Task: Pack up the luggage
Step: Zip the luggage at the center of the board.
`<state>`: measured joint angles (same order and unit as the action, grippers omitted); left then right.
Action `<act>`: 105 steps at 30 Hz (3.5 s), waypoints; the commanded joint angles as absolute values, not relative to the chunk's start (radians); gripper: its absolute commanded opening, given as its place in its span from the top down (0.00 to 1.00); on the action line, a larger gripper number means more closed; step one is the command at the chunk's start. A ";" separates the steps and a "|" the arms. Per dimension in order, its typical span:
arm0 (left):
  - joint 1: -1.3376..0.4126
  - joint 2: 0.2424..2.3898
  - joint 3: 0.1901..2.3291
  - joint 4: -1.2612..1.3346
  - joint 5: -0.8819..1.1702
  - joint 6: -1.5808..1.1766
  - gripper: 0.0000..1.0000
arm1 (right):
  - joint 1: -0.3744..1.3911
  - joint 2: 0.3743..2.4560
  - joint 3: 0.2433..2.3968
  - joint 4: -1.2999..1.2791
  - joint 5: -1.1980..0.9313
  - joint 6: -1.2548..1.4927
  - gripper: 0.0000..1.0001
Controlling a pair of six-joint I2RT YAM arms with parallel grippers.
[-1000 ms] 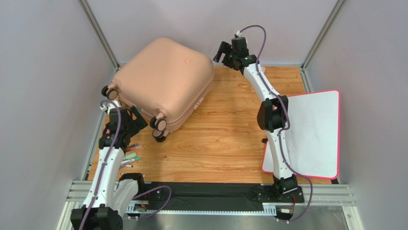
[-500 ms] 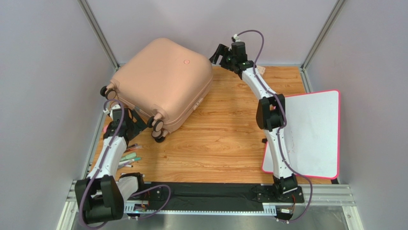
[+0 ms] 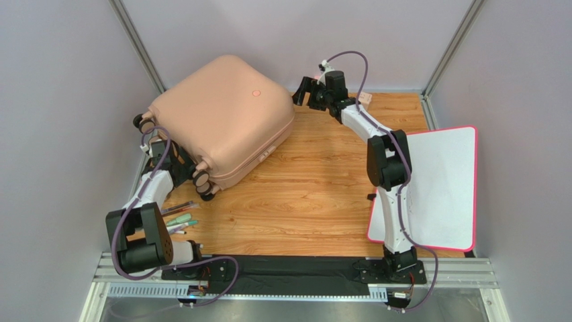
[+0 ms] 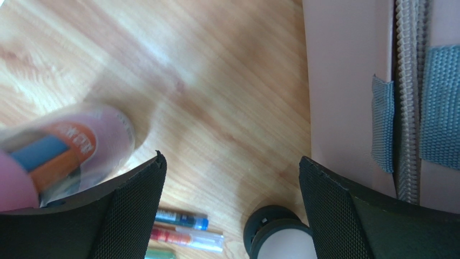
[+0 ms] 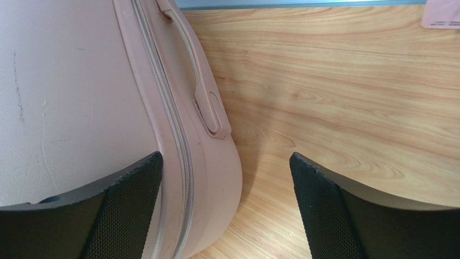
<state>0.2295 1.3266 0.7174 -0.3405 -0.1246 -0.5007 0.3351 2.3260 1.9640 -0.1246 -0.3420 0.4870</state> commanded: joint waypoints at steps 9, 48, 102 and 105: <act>0.176 1.393 0.773 -0.052 0.256 -0.368 0.08 | 0.580 2.131 1.658 -0.235 -0.657 0.328 0.11; 0.156 1.411 0.917 -0.291 0.175 -0.313 0.09 | 0.345 2.000 1.971 -0.522 0.118 0.463 0.09; 0.164 1.710 1.169 -0.354 0.206 -0.261 0.12 | 0.428 1.951 1.255 -0.049 -0.804 0.539 0.13; 0.164 1.726 1.207 -0.354 0.181 -0.265 0.12 | 0.457 1.911 1.206 -0.087 -0.793 0.500 0.13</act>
